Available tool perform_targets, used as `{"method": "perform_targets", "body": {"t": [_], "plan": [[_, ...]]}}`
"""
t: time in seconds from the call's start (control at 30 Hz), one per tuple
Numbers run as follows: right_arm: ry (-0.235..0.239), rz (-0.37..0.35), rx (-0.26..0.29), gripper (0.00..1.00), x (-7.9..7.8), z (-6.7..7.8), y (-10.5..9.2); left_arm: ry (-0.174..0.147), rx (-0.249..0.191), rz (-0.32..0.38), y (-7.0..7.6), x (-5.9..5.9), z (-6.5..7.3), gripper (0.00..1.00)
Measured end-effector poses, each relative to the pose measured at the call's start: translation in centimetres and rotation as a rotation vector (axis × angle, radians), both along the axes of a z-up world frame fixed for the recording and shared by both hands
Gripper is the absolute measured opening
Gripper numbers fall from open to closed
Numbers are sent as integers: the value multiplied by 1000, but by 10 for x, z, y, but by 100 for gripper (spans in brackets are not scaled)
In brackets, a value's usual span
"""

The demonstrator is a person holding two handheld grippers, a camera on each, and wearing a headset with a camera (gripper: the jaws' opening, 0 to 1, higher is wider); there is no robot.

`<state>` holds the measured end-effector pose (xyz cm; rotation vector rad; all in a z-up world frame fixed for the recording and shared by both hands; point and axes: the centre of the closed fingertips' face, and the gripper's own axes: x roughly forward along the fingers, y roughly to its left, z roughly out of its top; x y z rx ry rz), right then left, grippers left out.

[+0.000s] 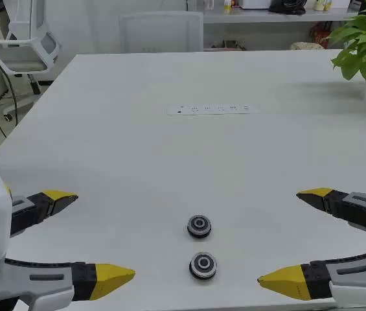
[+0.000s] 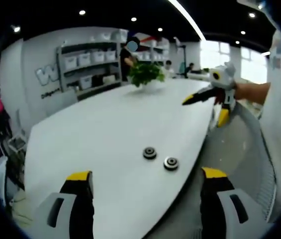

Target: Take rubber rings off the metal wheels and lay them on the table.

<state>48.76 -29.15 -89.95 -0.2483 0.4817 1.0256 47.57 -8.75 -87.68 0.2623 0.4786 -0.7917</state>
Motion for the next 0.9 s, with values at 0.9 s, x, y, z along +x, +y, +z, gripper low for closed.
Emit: {"method": "perform_targets", "body": {"t": [0.9], "plan": [[-8, -4, 4, 99, 0, 2, -1, -9, 3, 0, 2, 0, 2, 95]]}}
